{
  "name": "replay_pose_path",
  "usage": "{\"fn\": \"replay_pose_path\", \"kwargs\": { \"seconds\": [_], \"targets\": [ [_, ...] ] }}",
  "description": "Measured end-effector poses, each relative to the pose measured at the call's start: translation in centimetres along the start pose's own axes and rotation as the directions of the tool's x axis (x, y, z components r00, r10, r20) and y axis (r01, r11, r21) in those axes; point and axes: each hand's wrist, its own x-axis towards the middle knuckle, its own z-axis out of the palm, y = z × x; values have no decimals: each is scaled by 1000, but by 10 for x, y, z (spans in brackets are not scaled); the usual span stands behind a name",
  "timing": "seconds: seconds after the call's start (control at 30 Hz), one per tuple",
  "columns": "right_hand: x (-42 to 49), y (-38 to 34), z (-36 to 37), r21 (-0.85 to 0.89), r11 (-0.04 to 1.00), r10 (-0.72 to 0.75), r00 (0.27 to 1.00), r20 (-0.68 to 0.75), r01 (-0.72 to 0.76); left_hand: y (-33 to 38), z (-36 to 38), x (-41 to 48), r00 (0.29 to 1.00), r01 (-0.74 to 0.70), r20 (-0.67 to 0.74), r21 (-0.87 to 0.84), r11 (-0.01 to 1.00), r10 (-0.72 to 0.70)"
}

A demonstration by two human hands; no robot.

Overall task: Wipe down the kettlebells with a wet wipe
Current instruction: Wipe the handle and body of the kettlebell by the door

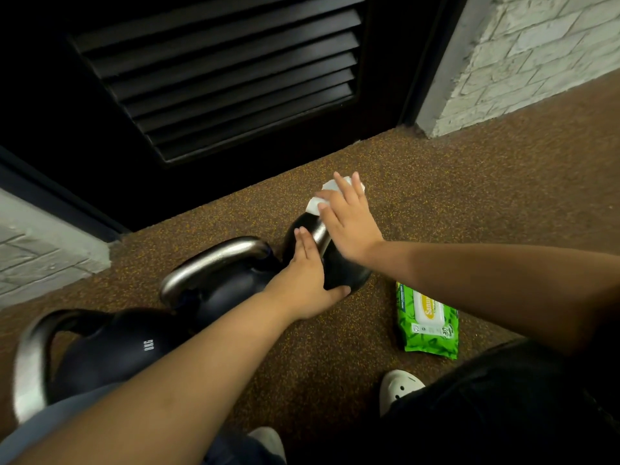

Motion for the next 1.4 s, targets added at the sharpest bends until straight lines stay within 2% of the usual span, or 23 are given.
{"fn": "replay_pose_path", "kwargs": {
  "seconds": [0.1, 0.2, 0.37, 0.47, 0.57, 0.63, 0.77, 0.87, 1.0, 1.1, 1.17, 1.3, 1.4],
  "targets": [
    [27, 7, -10, 148, 978, 152, 988, -30, -146, 3, 0, 0, 1000, 7, 12, 0, 1000, -7],
    [49, 20, -20, 307, 887, 337, 938, 78, -344, 4, -1, 0, 1000, 5, 28, 5, 1000, -5],
    [57, 41, -22, 444, 705, 489, 833, 260, -553, 0, -1, 0, 999, -10, 52, 8, 1000, 10],
    [59, 45, -19, 511, 622, 526, 800, 287, -593, -1, -1, 0, 998, -14, 54, 2, 1000, 13],
    [57, 39, -20, 565, 587, 532, 802, 271, -580, 1, -1, 0, 998, -10, 57, 5, 1000, 10],
    [54, 33, -22, 571, 605, 516, 819, 250, -555, 1, -1, 0, 998, -11, 61, 9, 1000, 10],
    [44, 25, -22, 364, 867, 327, 940, 99, -340, 3, -2, -2, 998, -3, 59, 16, 1000, 2],
    [28, 17, -14, 172, 979, 113, 993, -17, -108, 3, -4, -2, 999, 4, 51, 21, 1000, -5],
    [1, 11, -2, -36, 999, -37, 998, 50, 39, 1, -3, -2, 999, 1, 37, 24, 1000, -2],
    [-7, 6, 5, -162, 973, -162, 986, 36, 166, 0, -4, -2, 999, -1, 39, 26, 1000, 0],
    [-3, 11, 8, -207, 962, -173, 984, 49, 179, 1, -5, -1, 999, 4, 46, 27, 1000, -5],
    [14, 17, 1, -190, 967, -167, 986, 25, 168, 6, -6, 2, 996, 15, 89, 36, 999, -19],
    [36, 17, -12, -43, 998, -54, 998, 21, 55, 11, -5, 2, 994, 27, 106, 33, 999, -30]
  ]
}}
